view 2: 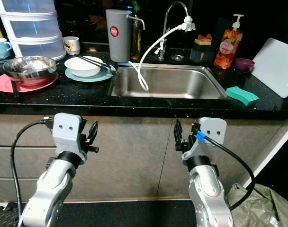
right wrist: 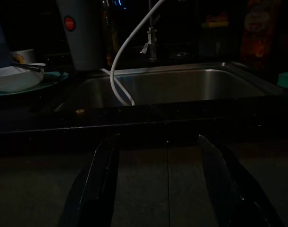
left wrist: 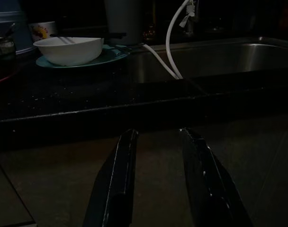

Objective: Kitchen organization

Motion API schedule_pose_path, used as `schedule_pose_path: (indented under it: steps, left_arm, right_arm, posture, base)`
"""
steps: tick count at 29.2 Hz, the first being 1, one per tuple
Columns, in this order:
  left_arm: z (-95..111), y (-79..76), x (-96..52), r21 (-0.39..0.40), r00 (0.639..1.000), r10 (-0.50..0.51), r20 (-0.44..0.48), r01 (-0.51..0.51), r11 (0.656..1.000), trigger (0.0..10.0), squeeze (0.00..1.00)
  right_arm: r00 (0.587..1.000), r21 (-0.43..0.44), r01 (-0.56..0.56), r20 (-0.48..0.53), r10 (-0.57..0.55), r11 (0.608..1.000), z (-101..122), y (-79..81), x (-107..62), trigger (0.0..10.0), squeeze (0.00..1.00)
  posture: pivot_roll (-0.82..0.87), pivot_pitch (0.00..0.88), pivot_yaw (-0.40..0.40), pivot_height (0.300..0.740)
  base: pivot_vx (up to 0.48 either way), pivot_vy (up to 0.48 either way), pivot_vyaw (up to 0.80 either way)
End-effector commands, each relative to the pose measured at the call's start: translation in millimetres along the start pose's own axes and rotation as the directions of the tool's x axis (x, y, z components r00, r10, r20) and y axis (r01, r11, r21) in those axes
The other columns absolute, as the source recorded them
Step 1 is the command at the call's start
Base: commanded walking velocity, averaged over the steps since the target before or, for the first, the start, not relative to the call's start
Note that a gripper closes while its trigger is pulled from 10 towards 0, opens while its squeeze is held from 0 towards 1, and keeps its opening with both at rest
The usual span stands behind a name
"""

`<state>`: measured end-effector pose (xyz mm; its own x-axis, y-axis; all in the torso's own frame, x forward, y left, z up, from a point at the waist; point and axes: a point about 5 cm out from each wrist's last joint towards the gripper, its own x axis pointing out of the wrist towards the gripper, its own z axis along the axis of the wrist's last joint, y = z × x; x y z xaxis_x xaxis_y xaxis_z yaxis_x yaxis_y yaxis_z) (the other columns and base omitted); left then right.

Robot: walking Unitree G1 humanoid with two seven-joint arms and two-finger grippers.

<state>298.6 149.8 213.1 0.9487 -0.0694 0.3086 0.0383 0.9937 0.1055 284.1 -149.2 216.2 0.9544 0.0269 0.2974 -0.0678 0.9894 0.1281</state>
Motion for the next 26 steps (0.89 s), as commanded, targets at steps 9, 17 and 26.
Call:
schedule_pose_path:
  steps: [9, 17, 26]
  left_arm:
    - [-3, -2.6, -0.1, 0.006, 1.0, -0.017, -0.015, 0.017, 1.0, 10.0, 0.0]
    - [21, 1.0, 9.9, -0.004, 0.998, -0.011, 0.063, 0.011, 1.0, 10.0, 0.0]
    - [37, 7.3, 16.5, 0.003, 0.994, -0.005, 0.113, 0.005, 1.0, 10.0, 0.0]
  right_arm:
    - [1.0, -0.003, 0.008, -0.016, -0.008, 1.0, -3, -1.1, -2.9, 10.0, 0.0]
    - [0.998, -0.016, 0.018, 0.066, -0.016, 1.0, 21, -1.1, 3.8, 10.0, 0.0]
    - [0.993, -0.019, 0.014, 0.114, -0.012, 1.0, 34, 0.4, 8.4, 10.0, 0.0]
  posture:
    - [0.01, 0.1, -0.053, 0.74]
    - [0.01, 0.104, -0.052, 0.74]
    - [0.01, 0.108, -0.05, 0.74]
  base:
    - [0.0, 0.0, 0.0]
    - [0.0, 0.0, 0.0]
    - [0.0, 0.0, 0.0]
